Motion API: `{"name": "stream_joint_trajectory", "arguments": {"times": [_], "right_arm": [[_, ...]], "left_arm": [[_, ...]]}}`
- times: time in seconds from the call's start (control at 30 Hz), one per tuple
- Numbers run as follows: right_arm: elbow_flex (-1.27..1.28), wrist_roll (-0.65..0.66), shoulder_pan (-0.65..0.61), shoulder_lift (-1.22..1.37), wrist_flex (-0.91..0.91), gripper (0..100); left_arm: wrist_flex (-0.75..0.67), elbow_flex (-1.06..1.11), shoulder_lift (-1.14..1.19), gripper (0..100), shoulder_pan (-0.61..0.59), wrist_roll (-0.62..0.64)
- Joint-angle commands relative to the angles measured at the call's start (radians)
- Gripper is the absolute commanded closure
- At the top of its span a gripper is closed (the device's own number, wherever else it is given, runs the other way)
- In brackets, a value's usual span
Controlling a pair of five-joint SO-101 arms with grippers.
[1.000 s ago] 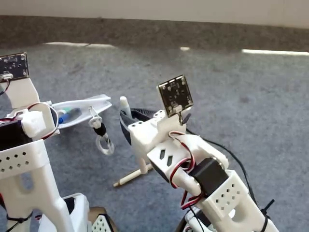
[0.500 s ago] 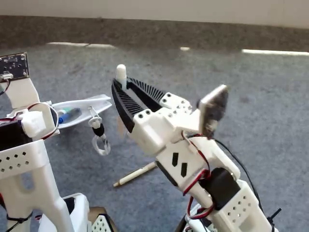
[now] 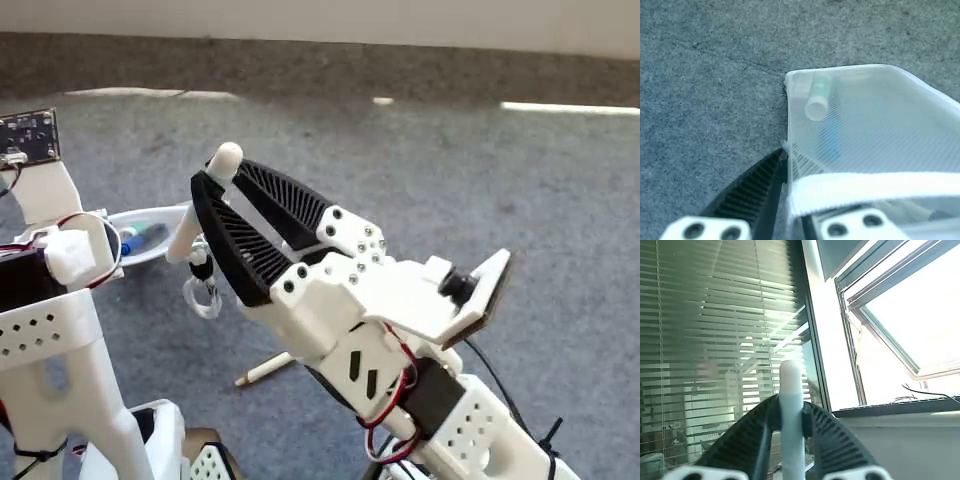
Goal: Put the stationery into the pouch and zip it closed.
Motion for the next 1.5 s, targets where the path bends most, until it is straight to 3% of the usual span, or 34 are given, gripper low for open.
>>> {"name": "stream_joint_trajectory", "arguments": {"times": [0.0,0.37,0.7,0.83,1.07,1.2,1.27,1.47], "right_arm": [[0.021,-0.003,-0.012,0.025,-0.12,99.5],[0.064,-0.002,-0.008,0.217,-0.375,99.5],[0.064,0.012,-0.007,0.371,-0.387,99.5],[0.065,0.15,-0.008,0.455,-0.387,99.5],[0.067,0.206,-0.008,0.529,-0.38,99.5],[0.124,0.502,-0.048,0.529,-0.384,99.5],[0.148,0.582,-0.081,0.529,-0.386,99.5],[0.173,0.595,-0.127,0.53,-0.378,99.5]], "left_arm": [[-0.008,0.01,0.01,99,-0.007,0.003],[-0.006,0.01,0.01,99,-0.007,0.003],[-0.006,0.01,0.01,99,-0.007,0.003],[-0.006,0.01,0.01,99,-0.007,0.003],[-0.006,0.01,0.01,99,-0.012,0.003],[-0.006,0.01,0.01,99,-0.013,0.003],[-0.008,0.01,0.01,99,-0.012,0.003],[-0.006,0.01,0.01,99,-0.013,0.003]]}}
